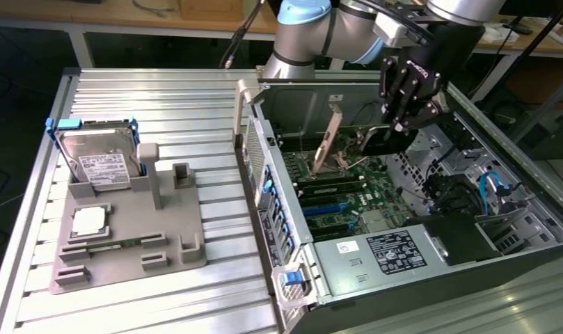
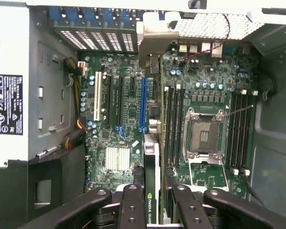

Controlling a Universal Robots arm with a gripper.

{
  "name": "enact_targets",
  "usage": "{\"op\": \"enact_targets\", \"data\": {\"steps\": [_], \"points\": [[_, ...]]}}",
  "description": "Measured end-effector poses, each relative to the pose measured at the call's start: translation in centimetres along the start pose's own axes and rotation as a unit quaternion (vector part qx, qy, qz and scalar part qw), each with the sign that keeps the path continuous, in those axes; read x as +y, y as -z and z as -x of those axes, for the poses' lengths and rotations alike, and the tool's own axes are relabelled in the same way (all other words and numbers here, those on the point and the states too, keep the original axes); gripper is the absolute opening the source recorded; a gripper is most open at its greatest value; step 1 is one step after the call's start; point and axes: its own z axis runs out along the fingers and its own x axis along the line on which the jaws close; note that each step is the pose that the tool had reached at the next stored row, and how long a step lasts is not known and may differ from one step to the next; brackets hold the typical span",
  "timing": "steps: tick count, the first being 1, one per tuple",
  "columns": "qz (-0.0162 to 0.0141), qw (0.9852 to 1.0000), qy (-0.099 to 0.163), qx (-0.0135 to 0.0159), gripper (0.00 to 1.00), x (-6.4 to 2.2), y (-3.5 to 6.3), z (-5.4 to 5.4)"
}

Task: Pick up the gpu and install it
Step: 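Insert the gpu into the slot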

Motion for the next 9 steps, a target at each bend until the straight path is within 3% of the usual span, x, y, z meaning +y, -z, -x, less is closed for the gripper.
{"op": "enact_targets", "data": {"steps": [9], "points": [[0.0004, 0.9997, -0.024, -0.0003, 0.27, 0.03, -1.30, 0.0]]}}
